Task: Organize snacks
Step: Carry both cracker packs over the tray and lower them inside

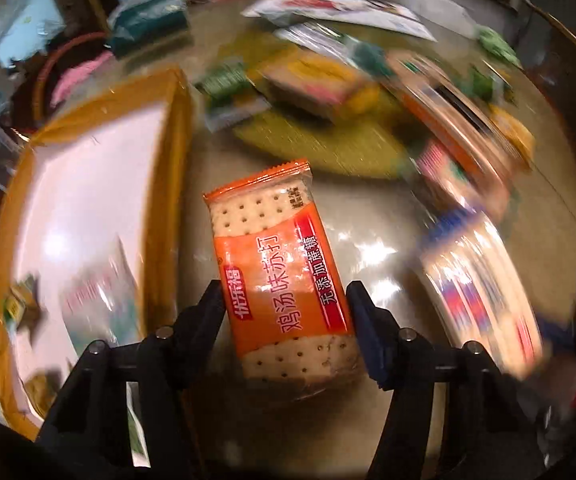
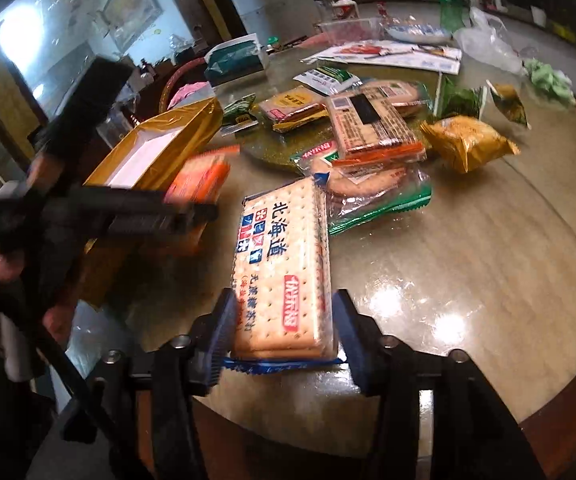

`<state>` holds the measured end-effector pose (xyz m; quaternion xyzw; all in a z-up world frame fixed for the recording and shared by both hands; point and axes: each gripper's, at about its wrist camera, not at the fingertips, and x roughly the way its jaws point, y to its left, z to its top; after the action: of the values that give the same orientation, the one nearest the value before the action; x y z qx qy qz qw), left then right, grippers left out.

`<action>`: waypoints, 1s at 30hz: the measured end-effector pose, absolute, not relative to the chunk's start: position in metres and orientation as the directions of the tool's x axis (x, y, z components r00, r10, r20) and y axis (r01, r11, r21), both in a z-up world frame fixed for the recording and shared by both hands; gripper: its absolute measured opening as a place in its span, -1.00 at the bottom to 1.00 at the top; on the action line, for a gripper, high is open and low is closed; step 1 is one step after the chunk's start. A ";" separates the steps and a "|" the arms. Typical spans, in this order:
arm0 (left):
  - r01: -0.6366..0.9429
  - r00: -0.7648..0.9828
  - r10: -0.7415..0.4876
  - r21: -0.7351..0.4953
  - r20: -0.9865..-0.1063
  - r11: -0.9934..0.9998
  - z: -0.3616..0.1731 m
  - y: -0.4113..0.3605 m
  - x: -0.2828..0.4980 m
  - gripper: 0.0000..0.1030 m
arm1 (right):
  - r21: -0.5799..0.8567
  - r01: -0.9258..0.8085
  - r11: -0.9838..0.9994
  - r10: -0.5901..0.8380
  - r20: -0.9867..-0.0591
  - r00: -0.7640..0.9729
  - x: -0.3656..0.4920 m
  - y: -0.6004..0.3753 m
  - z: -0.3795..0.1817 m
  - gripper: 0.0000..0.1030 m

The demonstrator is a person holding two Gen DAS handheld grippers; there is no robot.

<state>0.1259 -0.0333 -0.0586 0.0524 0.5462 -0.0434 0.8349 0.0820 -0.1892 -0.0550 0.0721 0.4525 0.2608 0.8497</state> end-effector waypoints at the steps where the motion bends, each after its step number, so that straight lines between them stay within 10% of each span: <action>1: 0.144 0.390 -0.024 0.035 -0.920 0.989 -0.059 -0.033 0.118 0.22 | 0.346 -0.385 0.855 0.504 -0.729 0.464 0.080 -0.188 -0.053 0.29; 9: 0.169 0.352 -0.055 0.005 -0.934 0.986 -0.050 -0.021 0.090 0.34 | 0.245 -0.417 0.875 0.440 -0.761 0.477 0.091 -0.163 -0.052 0.47; 14: 0.179 0.344 -0.038 0.025 -0.938 0.984 -0.057 -0.028 0.104 0.36 | 0.161 -0.431 0.888 0.377 -0.791 0.481 0.085 -0.157 -0.061 0.15; 30: 0.178 0.429 -0.050 0.030 -0.902 0.984 -0.055 -0.036 0.072 0.18 | 0.173 -0.370 0.913 0.355 -0.785 0.508 0.072 -0.168 -0.061 0.12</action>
<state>0.0723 -0.0362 -0.0552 0.0603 0.5300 -0.0678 0.8432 0.0716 -0.1679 -0.0612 -0.0083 0.4498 0.2085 0.8684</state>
